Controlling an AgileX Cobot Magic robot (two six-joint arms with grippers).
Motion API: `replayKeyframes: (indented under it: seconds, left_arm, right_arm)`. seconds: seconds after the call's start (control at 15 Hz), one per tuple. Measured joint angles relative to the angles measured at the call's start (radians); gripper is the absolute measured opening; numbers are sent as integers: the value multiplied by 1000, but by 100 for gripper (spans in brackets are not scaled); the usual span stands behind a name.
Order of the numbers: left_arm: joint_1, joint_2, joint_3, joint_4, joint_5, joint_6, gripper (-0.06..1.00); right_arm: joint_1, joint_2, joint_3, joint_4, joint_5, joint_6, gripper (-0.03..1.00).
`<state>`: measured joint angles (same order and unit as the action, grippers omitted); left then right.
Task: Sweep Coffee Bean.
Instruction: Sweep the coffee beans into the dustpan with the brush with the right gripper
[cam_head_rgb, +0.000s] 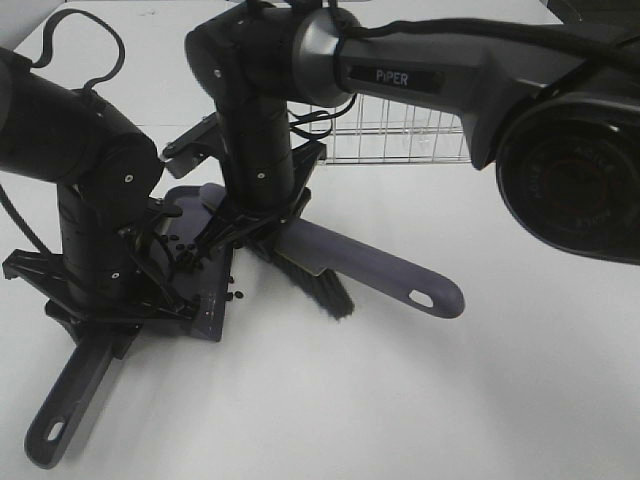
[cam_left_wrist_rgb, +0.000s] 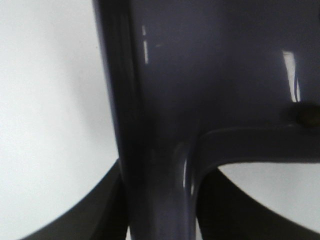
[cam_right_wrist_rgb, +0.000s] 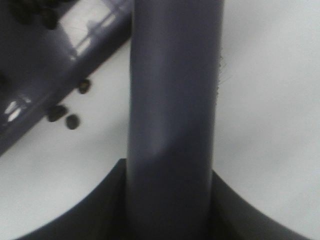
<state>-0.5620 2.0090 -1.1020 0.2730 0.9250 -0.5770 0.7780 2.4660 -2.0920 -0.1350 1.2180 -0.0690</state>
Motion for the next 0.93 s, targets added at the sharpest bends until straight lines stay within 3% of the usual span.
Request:
replayKeyframes:
  seconds: [0.27, 0.47, 0.93]
  left_arm:
    - [4, 1, 0, 27, 19, 2, 37]
    - [1, 7, 0, 37, 17, -9, 37]
    - [1, 7, 0, 70, -32, -18, 37]
  right_arm:
    - [69, 0, -128, 8, 37, -19, 30]
    - [5, -83, -166, -51, 11, 25, 30]
    - [-171, -90, -167, -36, 12, 30, 30]
